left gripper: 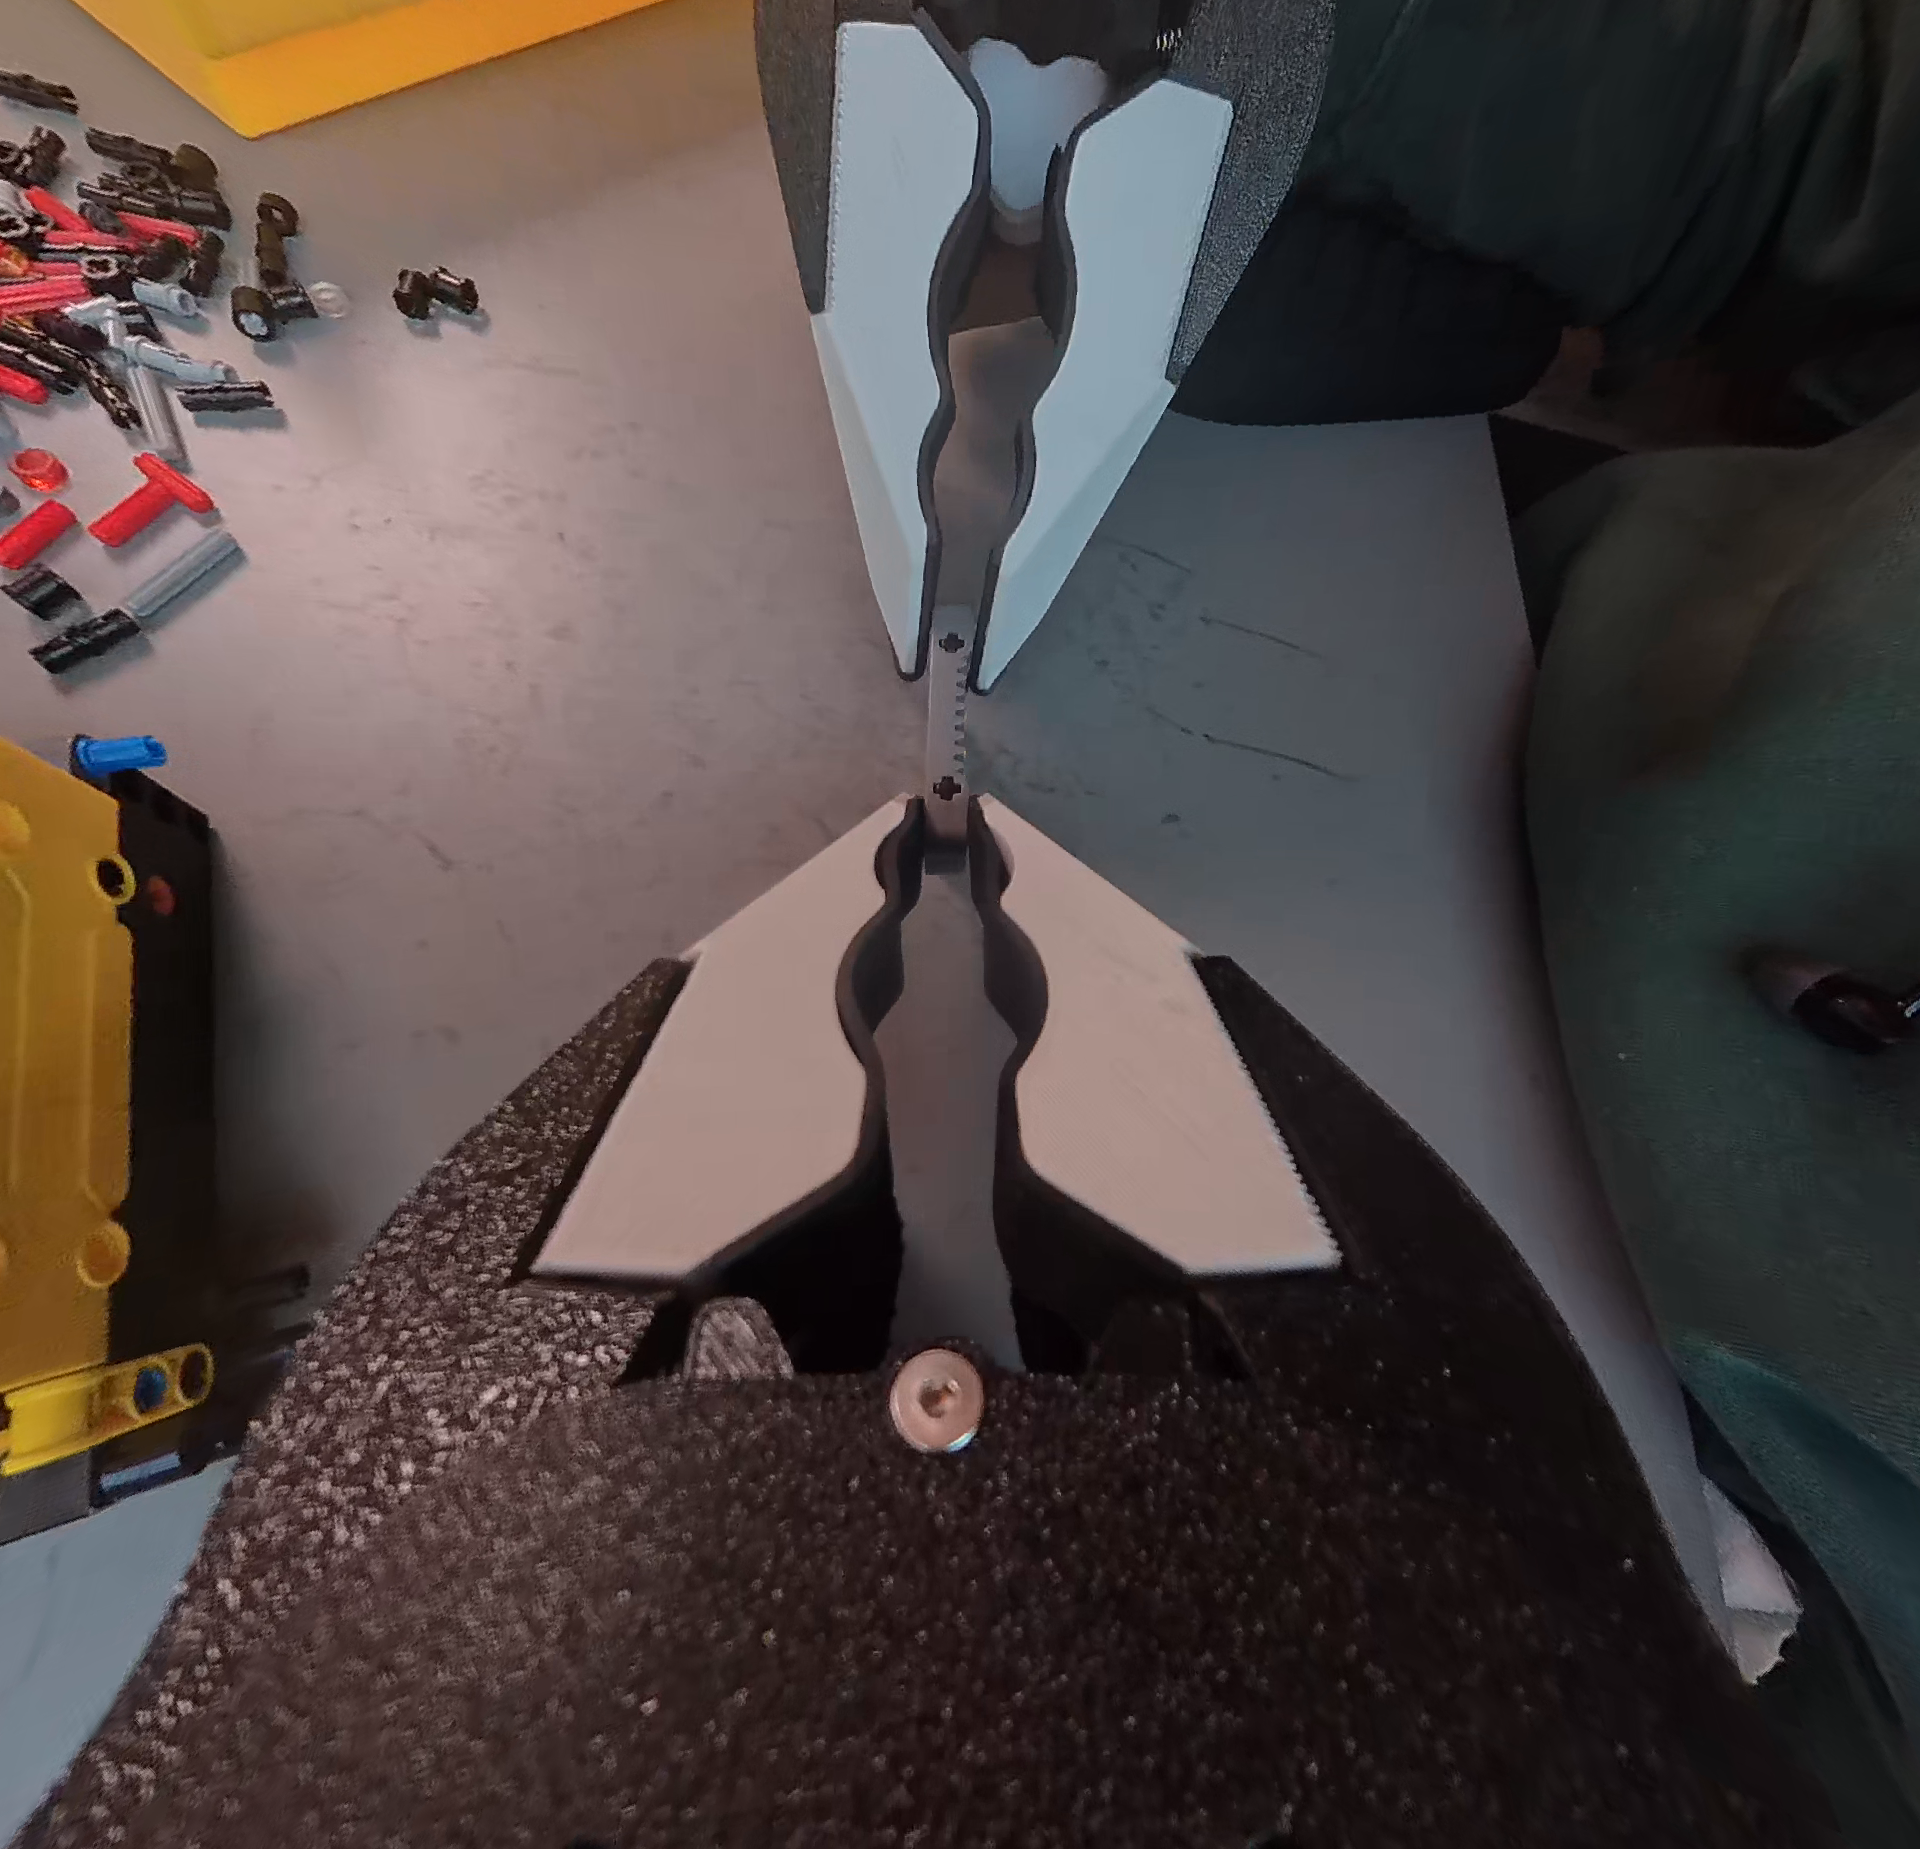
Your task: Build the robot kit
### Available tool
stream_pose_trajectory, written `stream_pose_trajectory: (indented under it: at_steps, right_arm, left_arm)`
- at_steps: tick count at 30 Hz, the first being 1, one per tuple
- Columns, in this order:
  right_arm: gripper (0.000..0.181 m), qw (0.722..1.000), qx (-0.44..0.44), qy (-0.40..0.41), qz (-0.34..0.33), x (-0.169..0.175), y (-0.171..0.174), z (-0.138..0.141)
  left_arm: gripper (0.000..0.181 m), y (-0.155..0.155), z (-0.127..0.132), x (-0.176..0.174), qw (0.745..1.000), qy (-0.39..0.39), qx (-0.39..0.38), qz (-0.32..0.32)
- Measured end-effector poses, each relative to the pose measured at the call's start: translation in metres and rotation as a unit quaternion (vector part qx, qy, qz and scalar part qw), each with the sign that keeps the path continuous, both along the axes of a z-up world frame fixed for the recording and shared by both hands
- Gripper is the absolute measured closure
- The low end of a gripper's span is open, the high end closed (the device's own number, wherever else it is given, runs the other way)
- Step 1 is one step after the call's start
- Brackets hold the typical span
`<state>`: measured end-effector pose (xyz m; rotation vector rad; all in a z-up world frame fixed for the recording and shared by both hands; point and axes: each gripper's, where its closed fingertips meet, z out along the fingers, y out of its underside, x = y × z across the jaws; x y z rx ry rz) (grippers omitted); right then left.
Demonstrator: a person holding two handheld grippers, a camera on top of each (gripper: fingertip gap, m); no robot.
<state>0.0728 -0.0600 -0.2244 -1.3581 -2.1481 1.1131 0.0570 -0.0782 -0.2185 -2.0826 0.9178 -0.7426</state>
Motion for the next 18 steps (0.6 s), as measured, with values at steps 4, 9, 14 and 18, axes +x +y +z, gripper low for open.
stream_pose_trajectory:
  at_steps: [4,9,14,18]
  right_arm:
    - [0.171,1.0,0.015,0.003,-0.007,-0.001,0.004,-0.002]
    - [0.171,1.0,0.012,0.016,-0.008,-0.002,0.004,0.001]
    - [0.171,0.999,0.005,0.034,-0.004,-0.005,-0.001,0.008]
    - [0.17,0.999,0.008,0.048,0.001,-0.008,-0.006,0.009]
  left_arm:
    - [0.174,0.001,0.0,-0.003,1.0,-0.001,-0.001,0.006]
    - [0.174,0.001,0.004,-0.005,0.998,-0.042,-0.033,0.013]
    - [0.174,-0.002,0.01,-0.008,0.996,-0.072,-0.052,0.01]
    - [0.175,-0.008,0.011,-0.009,0.997,-0.059,-0.041,0.001]
